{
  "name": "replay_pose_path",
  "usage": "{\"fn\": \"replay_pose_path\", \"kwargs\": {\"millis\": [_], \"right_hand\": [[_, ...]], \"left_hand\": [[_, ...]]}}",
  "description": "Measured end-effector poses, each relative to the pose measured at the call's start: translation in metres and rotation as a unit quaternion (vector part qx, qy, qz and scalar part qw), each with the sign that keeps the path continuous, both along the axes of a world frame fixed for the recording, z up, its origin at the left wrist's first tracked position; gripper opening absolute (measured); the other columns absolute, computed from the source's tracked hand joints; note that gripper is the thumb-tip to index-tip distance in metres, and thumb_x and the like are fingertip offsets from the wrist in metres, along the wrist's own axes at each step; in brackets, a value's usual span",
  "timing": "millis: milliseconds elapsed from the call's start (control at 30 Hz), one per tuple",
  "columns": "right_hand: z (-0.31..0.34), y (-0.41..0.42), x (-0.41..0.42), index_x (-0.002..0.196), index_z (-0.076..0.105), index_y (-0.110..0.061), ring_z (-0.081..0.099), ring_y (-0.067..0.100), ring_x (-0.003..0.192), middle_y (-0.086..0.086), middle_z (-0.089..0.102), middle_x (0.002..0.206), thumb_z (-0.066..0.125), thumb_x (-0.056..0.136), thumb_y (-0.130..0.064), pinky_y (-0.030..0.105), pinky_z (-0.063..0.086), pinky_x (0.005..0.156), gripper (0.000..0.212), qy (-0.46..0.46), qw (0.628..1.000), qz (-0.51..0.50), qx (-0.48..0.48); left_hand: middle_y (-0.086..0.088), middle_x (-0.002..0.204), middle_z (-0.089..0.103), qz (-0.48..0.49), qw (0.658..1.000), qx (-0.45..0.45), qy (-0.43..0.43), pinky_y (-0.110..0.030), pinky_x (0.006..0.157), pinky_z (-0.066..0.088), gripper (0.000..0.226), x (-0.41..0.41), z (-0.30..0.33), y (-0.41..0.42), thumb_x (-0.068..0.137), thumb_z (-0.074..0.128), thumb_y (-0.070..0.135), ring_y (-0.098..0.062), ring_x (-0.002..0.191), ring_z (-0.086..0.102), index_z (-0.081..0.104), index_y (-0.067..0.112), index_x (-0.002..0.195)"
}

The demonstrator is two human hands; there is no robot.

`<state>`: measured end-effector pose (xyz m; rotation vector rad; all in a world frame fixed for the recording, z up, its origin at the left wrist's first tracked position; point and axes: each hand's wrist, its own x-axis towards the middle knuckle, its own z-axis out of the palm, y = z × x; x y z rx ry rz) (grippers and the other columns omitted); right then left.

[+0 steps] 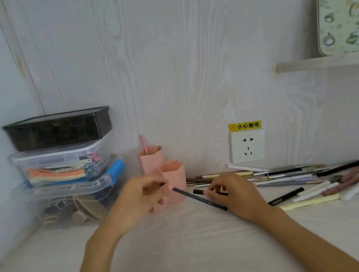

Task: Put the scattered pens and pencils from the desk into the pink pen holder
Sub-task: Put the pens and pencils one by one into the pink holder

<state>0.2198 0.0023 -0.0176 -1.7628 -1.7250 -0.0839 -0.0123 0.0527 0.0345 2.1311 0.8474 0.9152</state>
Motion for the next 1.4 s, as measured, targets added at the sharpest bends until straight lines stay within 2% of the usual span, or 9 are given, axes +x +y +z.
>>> {"fn": "replay_pose_path", "kwargs": {"millis": [133, 333, 467, 567, 700, 833, 967, 1200, 1400], "right_hand": [[-0.006, 0.005, 0.000, 0.081, 0.065, -0.027, 0.046, 0.005, 0.076, -0.013, 0.053, 0.076, 0.059, 0.081, -0.049, 0.023, 0.036, 0.064, 0.023, -0.028, 0.999, -0.001, -0.017], [-0.006, 0.008, -0.001, 0.081, 0.063, -0.029, 0.048, 0.005, 0.077, -0.011, 0.055, 0.080, 0.060, 0.080, -0.051, 0.025, 0.044, 0.068, 0.022, -0.034, 0.999, -0.006, -0.021], [-0.007, 0.008, -0.001, 0.082, 0.062, -0.028, 0.047, 0.005, 0.077, -0.011, 0.055, 0.081, 0.058, 0.081, -0.052, 0.026, 0.044, 0.068, 0.024, -0.039, 0.999, -0.002, -0.024], [-0.007, 0.007, -0.001, 0.083, 0.062, -0.028, 0.047, 0.006, 0.078, -0.011, 0.055, 0.083, 0.057, 0.082, -0.051, 0.025, 0.043, 0.068, 0.023, -0.040, 0.999, 0.002, -0.025], [-0.006, 0.007, 0.000, 0.085, 0.063, -0.029, 0.047, 0.006, 0.079, -0.011, 0.056, 0.084, 0.056, 0.083, -0.050, 0.024, 0.040, 0.067, 0.021, -0.034, 0.999, 0.003, -0.032], [-0.003, 0.007, -0.001, 0.085, 0.062, -0.034, 0.054, 0.004, 0.080, -0.013, 0.063, 0.086, 0.059, 0.084, -0.043, 0.024, 0.045, 0.070, 0.009, 0.040, 0.999, 0.004, -0.021], [-0.003, 0.009, 0.002, 0.093, 0.059, -0.029, 0.056, 0.009, 0.085, -0.009, 0.064, 0.089, 0.060, 0.087, -0.026, 0.024, 0.045, 0.072, 0.006, 0.120, 0.992, 0.004, 0.044], [-0.002, 0.007, 0.006, 0.116, 0.061, -0.024, 0.052, 0.016, 0.090, -0.006, 0.065, 0.095, 0.058, 0.087, -0.007, 0.022, 0.034, 0.076, 0.033, -0.038, 0.982, -0.035, 0.184], [0.023, 0.006, -0.006, 0.112, 0.060, -0.020, 0.059, 0.015, 0.087, -0.007, 0.064, 0.096, 0.056, 0.090, -0.016, 0.022, 0.049, 0.075, 0.023, 0.221, 0.945, -0.060, 0.233]], "left_hand": [[0.013, 0.080, 0.067, 0.194, 0.929, 0.159, -0.273, -0.022, 0.061, 0.052, 0.009, 0.000, 0.014, 0.003, 0.088, 0.062, 0.021, -0.008, 0.072, 0.064, 0.066, 0.029, 0.088], [0.000, 0.097, 0.062, 0.305, 0.874, 0.340, -0.165, -0.023, 0.065, 0.048, 0.016, -0.014, 0.035, 0.018, 0.094, 0.055, 0.023, -0.010, 0.075, 0.055, 0.063, 0.013, 0.103], [0.001, 0.101, 0.065, 0.314, 0.904, 0.290, -0.034, -0.023, 0.060, 0.045, 0.020, 0.001, 0.037, 0.034, 0.094, 0.052, 0.029, -0.009, 0.073, 0.056, 0.061, 0.018, 0.107], [-0.001, 0.119, 0.061, 0.298, 0.925, 0.231, 0.055, -0.034, 0.072, 0.052, 0.037, 0.012, 0.032, 0.047, 0.095, 0.044, 0.040, -0.016, 0.088, 0.062, 0.050, 0.021, 0.126], [-0.005, 0.136, 0.049, 0.303, 0.932, 0.198, -0.040, -0.038, 0.091, 0.047, 0.055, 0.020, 0.001, 0.033, 0.093, 0.047, 0.038, -0.023, 0.118, 0.053, 0.033, 0.015, 0.141], [-0.010, 0.155, 0.022, 0.326, 0.943, 0.064, 0.005, -0.044, 0.110, 0.028, 0.082, 0.023, -0.034, 0.020, 0.088, 0.054, 0.047, -0.026, 0.141, 0.024, 0.013, 0.009, 0.148], [-0.003, 0.140, 0.048, 0.302, 0.953, -0.020, 0.013, -0.042, 0.100, 0.042, 0.070, 0.023, -0.049, 0.024, 0.085, 0.056, 0.052, -0.024, 0.125, 0.048, 0.033, 0.016, 0.140], [0.021, 0.098, 0.054, 0.269, 0.962, -0.027, -0.027, -0.026, 0.076, 0.042, 0.045, 0.024, -0.050, 0.012, 0.073, 0.066, 0.059, -0.003, 0.088, 0.053, 0.053, 0.036, 0.110], [0.021, 0.101, 0.055, 0.264, 0.964, 0.002, -0.013, -0.024, 0.073, 0.041, 0.048, 0.022, -0.050, 0.011, 0.073, 0.065, 0.061, -0.002, 0.087, 0.053, 0.053, 0.035, 0.111]]}}
